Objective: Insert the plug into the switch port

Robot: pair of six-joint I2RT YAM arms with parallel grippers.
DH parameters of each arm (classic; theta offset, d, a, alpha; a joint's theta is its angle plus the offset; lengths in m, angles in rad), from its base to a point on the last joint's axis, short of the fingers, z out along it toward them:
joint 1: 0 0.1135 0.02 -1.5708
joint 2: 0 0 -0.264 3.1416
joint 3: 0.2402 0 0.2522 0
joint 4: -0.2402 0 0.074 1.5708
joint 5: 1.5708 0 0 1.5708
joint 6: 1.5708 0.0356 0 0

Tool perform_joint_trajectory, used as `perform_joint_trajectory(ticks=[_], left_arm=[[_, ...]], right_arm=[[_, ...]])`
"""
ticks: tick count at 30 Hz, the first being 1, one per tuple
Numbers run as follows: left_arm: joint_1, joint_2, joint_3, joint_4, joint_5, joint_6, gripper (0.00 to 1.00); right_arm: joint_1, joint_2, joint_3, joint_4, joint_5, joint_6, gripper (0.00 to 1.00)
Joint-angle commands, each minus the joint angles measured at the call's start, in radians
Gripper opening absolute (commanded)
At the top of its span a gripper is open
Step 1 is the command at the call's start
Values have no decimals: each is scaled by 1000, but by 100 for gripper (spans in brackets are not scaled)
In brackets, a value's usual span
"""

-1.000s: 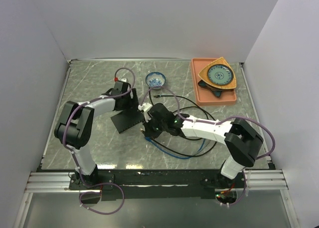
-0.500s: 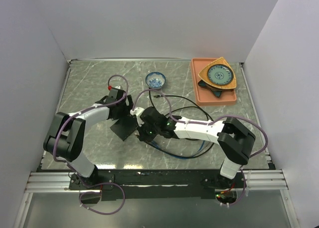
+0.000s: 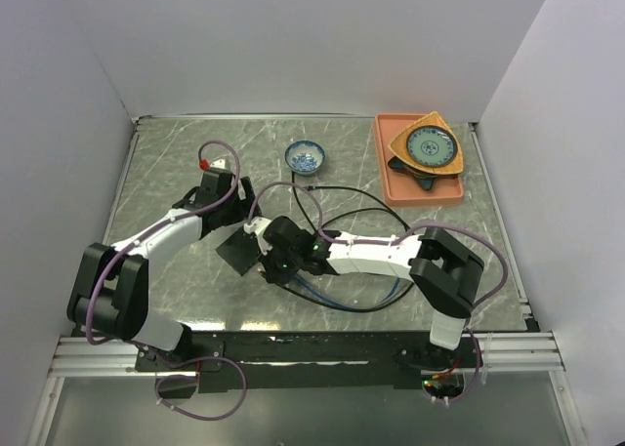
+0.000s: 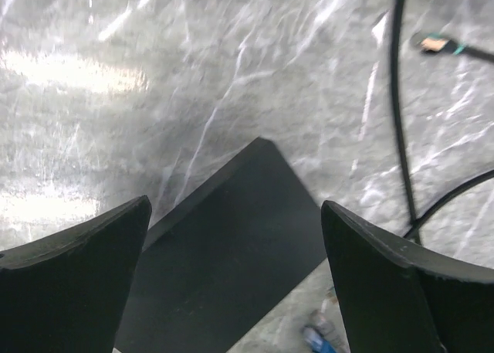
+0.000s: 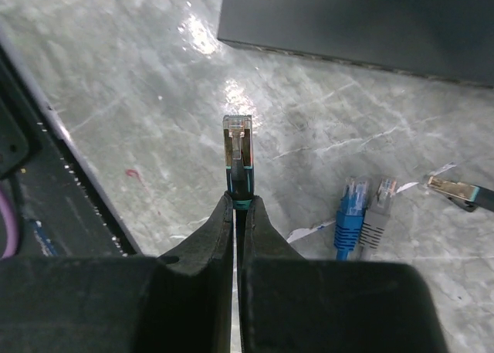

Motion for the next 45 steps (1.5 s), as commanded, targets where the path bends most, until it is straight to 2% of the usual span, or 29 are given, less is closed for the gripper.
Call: perform_joint_trajectory(ticks=[1,14,45], left_arm=[[12,11,-53,66,15,22,98],[37,34,-186,175,90,13,96],[44,14,-202,178,131,19,92]], right_arm=[[17,45,44,32,17,38,0],[24,151,61,57,85,138,0],[24,267,219,-100,263,220,0]])
